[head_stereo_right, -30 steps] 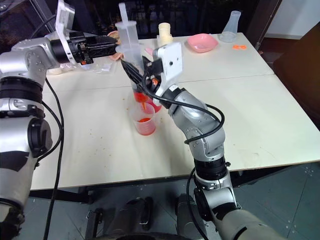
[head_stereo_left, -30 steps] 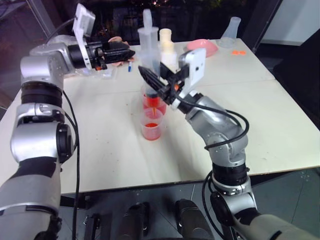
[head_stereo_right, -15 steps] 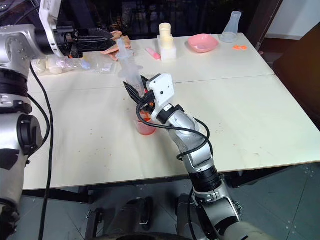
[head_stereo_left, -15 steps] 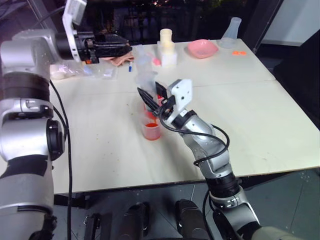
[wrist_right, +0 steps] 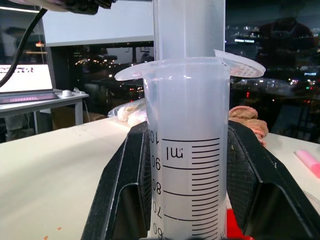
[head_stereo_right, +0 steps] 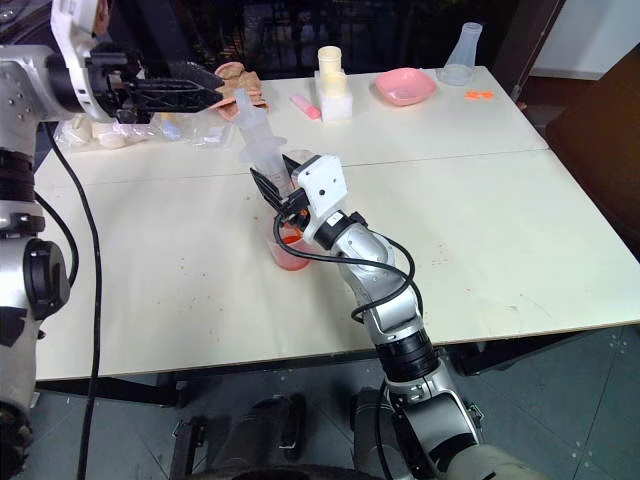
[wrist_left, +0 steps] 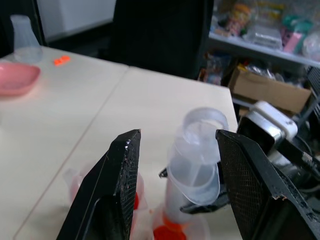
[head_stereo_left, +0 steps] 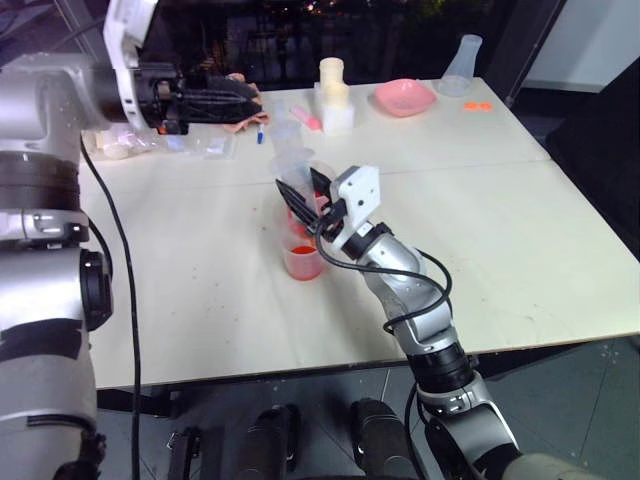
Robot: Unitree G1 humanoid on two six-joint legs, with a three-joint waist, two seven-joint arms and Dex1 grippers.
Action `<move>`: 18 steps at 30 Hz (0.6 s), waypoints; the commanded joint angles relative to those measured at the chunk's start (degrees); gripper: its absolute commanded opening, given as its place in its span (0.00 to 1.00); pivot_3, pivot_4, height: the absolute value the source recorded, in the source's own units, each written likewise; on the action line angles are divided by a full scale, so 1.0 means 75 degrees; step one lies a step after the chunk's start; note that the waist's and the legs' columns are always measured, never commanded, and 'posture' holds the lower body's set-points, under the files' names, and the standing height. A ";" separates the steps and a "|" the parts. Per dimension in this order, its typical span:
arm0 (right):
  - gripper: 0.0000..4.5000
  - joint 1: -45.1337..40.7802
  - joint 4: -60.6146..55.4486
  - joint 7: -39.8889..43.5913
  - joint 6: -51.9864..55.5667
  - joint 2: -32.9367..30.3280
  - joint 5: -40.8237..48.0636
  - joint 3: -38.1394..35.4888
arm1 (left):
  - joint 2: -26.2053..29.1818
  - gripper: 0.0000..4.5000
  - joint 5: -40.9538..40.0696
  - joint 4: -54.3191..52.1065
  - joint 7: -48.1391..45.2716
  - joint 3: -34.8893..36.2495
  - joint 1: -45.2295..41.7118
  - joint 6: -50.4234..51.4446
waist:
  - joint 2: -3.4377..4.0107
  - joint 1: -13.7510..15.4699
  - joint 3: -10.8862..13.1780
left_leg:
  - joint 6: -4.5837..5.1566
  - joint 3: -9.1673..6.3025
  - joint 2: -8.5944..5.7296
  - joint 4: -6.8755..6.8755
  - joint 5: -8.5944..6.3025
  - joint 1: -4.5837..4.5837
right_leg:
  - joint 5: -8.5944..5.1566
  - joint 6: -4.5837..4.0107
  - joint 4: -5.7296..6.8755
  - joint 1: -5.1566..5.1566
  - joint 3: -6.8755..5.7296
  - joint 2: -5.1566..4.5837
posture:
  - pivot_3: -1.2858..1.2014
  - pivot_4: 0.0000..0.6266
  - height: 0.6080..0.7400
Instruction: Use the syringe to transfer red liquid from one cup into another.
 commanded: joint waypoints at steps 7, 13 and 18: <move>0.30 -0.0278 -0.0356 0.0137 -0.0110 0.0000 0.0059 -0.0134 | -0.0082 0.56 -0.0205 -0.0278 0.0169 0.0037 -0.0024 -0.0206 | 0.0000 -0.0006 0.0000 | 0.0000 0.0000 0.0000 -0.0001 0.0000 0.0000 | 0.0000 0.0000 0.0001 0.0000 0.0001 0.0000 | 0.52 0.24 1.00; 0.30 -0.0324 -0.0416 0.0209 -0.0047 -0.0037 0.0060 -0.0126 | -0.0372 0.56 -0.0305 -0.0316 0.0269 0.0013 0.0002 -0.0249 | 0.0000 0.0011 0.0000 | 0.0000 0.0000 0.0000 0.0001 0.0000 0.0000 | 0.0000 0.0000 0.0000 0.0002 0.0000 -0.0001 | 0.52 0.24 1.00; 0.30 -0.0375 -0.0446 0.0224 -0.0007 -0.0024 0.0052 -0.0142 | -0.0645 0.56 -0.0276 -0.0236 0.0364 -0.0007 0.0072 -0.0443 | 0.0000 0.0006 0.0000 | 0.0000 0.0000 -0.0001 0.0001 0.0000 0.0000 | 0.0000 0.0000 0.0000 0.0001 0.0001 -0.0001 | 0.52 0.24 1.00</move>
